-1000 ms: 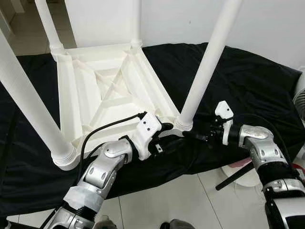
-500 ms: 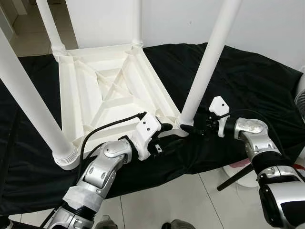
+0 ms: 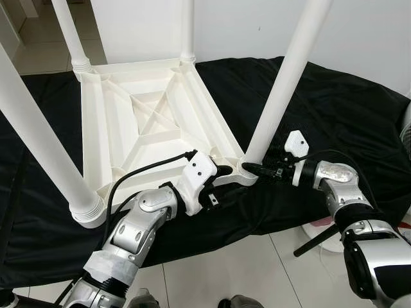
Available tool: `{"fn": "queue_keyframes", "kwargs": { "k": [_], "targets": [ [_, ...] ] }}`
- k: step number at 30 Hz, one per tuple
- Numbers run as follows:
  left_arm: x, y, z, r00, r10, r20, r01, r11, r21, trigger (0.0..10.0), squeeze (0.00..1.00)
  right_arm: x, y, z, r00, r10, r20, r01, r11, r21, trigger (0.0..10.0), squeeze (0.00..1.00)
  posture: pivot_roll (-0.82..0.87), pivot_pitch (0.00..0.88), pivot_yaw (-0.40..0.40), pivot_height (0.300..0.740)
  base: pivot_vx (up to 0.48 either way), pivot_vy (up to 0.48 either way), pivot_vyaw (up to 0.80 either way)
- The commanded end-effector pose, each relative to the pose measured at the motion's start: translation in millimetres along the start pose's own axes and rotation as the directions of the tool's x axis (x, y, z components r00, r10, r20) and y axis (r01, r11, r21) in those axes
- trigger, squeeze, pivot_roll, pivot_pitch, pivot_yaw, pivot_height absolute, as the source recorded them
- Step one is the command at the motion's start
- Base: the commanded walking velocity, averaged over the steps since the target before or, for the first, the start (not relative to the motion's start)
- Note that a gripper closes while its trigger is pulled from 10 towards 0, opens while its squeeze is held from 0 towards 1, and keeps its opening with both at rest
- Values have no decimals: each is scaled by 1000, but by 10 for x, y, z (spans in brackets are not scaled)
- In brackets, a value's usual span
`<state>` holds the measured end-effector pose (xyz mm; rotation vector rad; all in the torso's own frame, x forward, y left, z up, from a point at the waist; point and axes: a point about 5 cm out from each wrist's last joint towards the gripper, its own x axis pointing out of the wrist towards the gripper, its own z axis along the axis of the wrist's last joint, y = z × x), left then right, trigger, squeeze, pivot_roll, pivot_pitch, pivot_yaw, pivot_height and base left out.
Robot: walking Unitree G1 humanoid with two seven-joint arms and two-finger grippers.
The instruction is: Building children table
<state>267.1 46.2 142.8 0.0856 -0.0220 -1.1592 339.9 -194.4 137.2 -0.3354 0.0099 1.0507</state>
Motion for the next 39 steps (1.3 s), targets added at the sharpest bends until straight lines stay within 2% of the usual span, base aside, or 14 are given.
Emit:
{"fn": "queue_keyframes", "kwargs": {
  "k": [1,9,10,19,24,27,31,32,33,34,35,36,38,39],
  "targets": [
    [3,-5,-7,1000,4,-6,-4,1000,-5,10000,0,-14,9,-28,1000,18,-13,-18,1000,17,0,0,44,0,-18,740,0,0,0],
    [16,-13,-12,1000,0,-5,0,1000,-7,10000,0,-25,77,-128,1000,-29,3,29,995,100,0,0,41,0,-25,740,0,0,0],
    [17,-16,-13,1000,0,-4,0,1000,-8,10000,0,-19,85,-139,999,-41,6,41,993,112,10000,0,41,0,-25,740,0,0,0],
    [19,-45,-43,1000,-5,-9,5,1000,-13,10000,0,156,252,-116,988,-147,50,136,975,174,10000,0,21,0,-33,740,0,0,0],
    [6,-52,-52,1000,-1,-6,1,1000,-7,10000,0,258,312,-100,949,-316,0,310,931,195,10000,0,12,0,-33,740,0,0,0],
    [-14,-52,-71,1000,6,-8,-6,1000,-12,10000,0,320,378,-106,899,-436,-36,431,869,242,10000,0,6,0,-30,740,0,0,0],
    [-22,-53,-79,1000,7,-9,-8,1000,-19,10000,0,377,458,-91,876,-481,-42,473,836,278,10000,0,4,0,-27,740,0,0,0],
    [-20,-36,-81,1000,21,-8,-21,1000,-22,10000,0,433,533,-67,811,-580,-68,572,765,294,10000,0,-4,0,-22,740,0,0,0],
    [-20,-36,-81,1000,21,-8,-21,1000,-22,10000,0,433,533,-67,811,-580,-68,572,765,294,10000,0,-4,0,-22,740,0,0,0],
    [-17,-24,-80,1000,30,-7,-30,999,-24,10000,0,455,578,-47,760,-644,-87,637,710,300,10000,0,-4,0,-22,740,0,0,0],
    [-17,-24,-80,1000,30,-7,-30,999,-24,10000,0,455,578,-47,760,-644,-87,637,710,300,10000,0,-4,0,-22,740,0,0,0],
    [-9,-4,-66,999,41,4,-41,999,-29,10000,0,433,593,-27,644,-754,-127,750,590,299,10000,0,-9,0,-23,740,0,0,0],
    [-9,-4,-66,999,41,4,-41,999,-29,10000,0,433,593,-27,644,-754,-127,750,590,299,10000,0,-9,0,-23,740,0,0,0],
    [5,20,-46,999,52,15,-52,998,-42,10000,0,388,598,0,518,-842,-149,837,464,291,10000,0,-8,0,-24,740,0,0,0]
  ]
}}
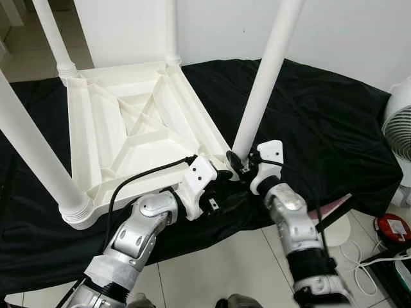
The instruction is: Building children table
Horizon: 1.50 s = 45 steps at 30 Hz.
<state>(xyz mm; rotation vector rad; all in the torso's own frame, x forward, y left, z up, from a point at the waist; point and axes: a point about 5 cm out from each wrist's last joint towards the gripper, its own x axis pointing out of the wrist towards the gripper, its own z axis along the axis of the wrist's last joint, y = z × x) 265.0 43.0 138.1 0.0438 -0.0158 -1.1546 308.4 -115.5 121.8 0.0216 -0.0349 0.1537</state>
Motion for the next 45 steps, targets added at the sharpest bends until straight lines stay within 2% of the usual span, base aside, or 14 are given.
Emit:
{"fn": "queue_keyframes", "kwargs": {
  "k": [1,6,14,15,16,17,28,30,31,36,37,40,42,45],
  "targets": [
    [-4,79,22,998,57,11,-56,998,-15,10000,0,-67,-180,-44,974,-225,-34,225,974,-2,10000,0,-5,0,-27,740,0,0,0],
    [24,136,65,996,85,35,-83,995,-50,10000,0,-149,-185,12,940,-338,-41,338,941,-18,10000,0,-6,0,-31,740,0,0,0],
    [48,220,112,987,135,90,-120,981,-153,10000,0,-159,-76,42,948,-312,-61,311,950,-34,10000,0,-3,0,-64,740,0,0,0],
    [54,234,118,986,141,93,-125,979,-160,10000,0,-151,-55,57,955,-294,-51,292,956,-29,10000,94,-1,0,-71,740,0,0,0],
    [61,247,122,985,145,90,-130,979,-157,10000,0,-150,-36,71,957,-288,-44,287,957,-28,10000,412,-2,0,-74,740,0,0,0],
    [73,260,128,985,151,88,-137,980,-148,10000,0,-148,-18,81,961,-273,-39,272,962,-22,10000,1000,-3,0,-75,740,0,0,0],
    [73,305,147,983,164,86,-153,981,-123,10000,0,-167,0,128,973,-229,-21,229,973,-2,10000,1000,-5,4,-78,740,0,0,0],
    [-11,279,133,985,149,84,-143,987,-80,10000,0,-212,-40,143,983,-186,1,186,983,-8,10000,1000,-15,13,-69,740,0,0,0],
    [-51,259,128,987,134,85,-130,990,-58,10000,0,-236,-56,147,987,-160,9,160,987,-19,10000,0,-23,16,-64,740,0,0,0],
    [-139,211,122,993,88,78,-87,996,-19,10000,0,-290,-117,181,997,-58,49,62,995,-74,10000,0,-29,19,-59,740,0,0,0],
    [-180,164,101,998,35,51,-36,999,2,10000,0,-334,-225,191,998,-9,60,15,994,-106,10000,0,-27,17,-53,740,0,0,0],
    [-180,164,101,998,35,51,-36,999,2,10000,0,-334,-225,191,998,-9,60,15,994,-106,10000,0,-27,17,-53,740,0,0,0],
    [-208,126,88,1000,-7,28,6,1000,19,10000,0,-370,-330,199,998,29,61,-21,990,-136,10000,0,-27,16,-45,740,0,0,0],
    [-260,72,84,996,-92,-1,92,995,28,10000,0,-421,-662,165,992,124,16,-118,972,-202,10000,0,-27,11,-45,740,0,0,0]
  ]
}}
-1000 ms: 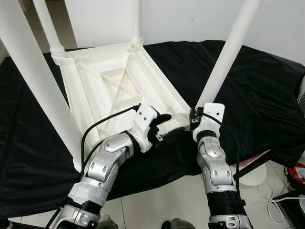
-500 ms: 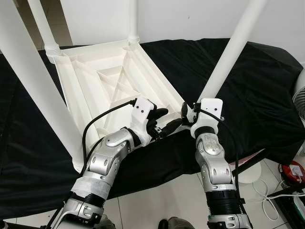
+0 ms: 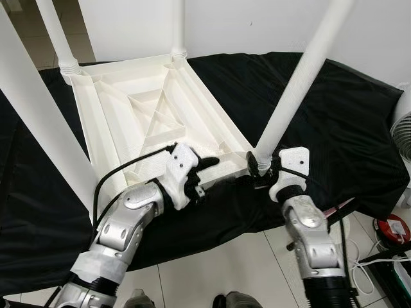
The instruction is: Building children table
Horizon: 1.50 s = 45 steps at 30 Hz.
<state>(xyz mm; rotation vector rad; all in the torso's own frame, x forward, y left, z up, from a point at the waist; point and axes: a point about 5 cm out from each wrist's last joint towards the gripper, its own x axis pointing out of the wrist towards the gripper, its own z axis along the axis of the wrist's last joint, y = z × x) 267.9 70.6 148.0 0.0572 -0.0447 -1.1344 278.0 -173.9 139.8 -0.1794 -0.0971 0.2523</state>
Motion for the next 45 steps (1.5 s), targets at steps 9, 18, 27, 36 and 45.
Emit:
{"fn": "queue_keyframes", "kwargs": {
  "k": [9,18,27,36,45],
  "targets": [
    [-56,-54,46,990,-138,-22,138,990,2,10000,0,90,-423,-67,976,213,-35,-214,977,-17,10000,0,3,8,-42,740,0,0,0],
    [-18,-105,84,991,-131,-16,131,991,3,10000,0,365,-437,-71,920,384,-76,-387,921,-33,10000,0,3,1,-23,740,0,0,0],
    [56,-43,89,995,-82,-62,87,992,90,10000,0,599,-441,37,872,486,-62,-488,873,-23,10000,0,26,0,-20,740,0,0,0],
    [55,-25,101,996,-65,-69,71,993,94,10000,0,723,-384,50,804,588,-85,-591,807,-6,10000,0,53,0,-30,740,0,0,0],
    [23,-49,115,996,-61,-61,67,994,85,10000,0,730,-414,-27,780,610,-139,-612,790,33,0,0,73,0,-46,740,0,0,0]
  ]
}}
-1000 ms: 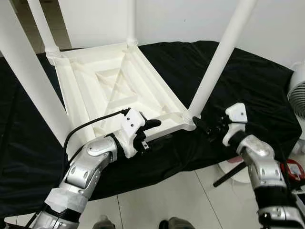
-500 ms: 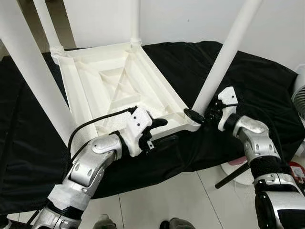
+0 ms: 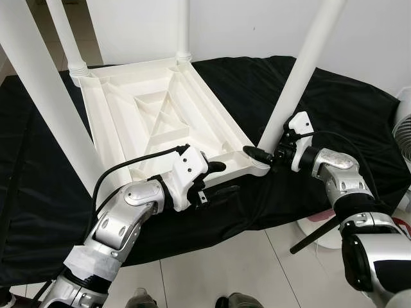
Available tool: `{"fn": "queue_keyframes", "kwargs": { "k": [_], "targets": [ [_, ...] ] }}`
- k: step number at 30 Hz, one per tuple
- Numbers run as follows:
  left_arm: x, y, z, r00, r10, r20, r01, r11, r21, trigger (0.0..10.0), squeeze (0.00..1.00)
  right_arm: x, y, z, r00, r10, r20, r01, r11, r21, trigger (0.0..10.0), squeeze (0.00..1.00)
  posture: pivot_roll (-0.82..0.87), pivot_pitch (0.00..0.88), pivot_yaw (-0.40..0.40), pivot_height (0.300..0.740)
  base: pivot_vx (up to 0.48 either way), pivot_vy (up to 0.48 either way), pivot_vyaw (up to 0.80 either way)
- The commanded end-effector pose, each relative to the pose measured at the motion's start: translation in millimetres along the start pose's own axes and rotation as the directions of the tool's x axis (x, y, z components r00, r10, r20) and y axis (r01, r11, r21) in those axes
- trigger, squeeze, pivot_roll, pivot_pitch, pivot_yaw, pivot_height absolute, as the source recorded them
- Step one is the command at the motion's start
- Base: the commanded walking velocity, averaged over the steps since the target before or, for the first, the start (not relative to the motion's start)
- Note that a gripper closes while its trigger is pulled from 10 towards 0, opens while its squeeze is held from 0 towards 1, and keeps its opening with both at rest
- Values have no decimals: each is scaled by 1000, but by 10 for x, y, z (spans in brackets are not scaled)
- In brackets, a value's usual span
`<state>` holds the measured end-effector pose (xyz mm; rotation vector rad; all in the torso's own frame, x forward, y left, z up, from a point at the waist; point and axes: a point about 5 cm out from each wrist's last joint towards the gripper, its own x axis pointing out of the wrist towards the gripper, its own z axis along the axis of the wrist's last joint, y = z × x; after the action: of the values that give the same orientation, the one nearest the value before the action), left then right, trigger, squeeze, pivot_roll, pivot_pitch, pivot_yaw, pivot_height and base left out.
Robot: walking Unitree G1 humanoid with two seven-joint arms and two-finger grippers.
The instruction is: Building children table
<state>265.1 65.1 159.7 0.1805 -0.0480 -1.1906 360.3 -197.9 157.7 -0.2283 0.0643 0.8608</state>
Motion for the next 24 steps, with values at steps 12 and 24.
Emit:
{"fn": "queue_keyframes", "kwargs": {
  "k": [12,24],
  "targets": [
    [9,45,26,1000,17,20,-17,1000,-2,10000,0,-40,149,-296,997,38,-60,-34,997,75,8863,0,65,0,-59,740,0,0,0],
    [84,55,81,997,23,78,-20,999,-35,10000,0,349,276,-34,959,-283,27,279,955,105,10000,0,43,0,-58,740,0,0,0]
  ]
}}
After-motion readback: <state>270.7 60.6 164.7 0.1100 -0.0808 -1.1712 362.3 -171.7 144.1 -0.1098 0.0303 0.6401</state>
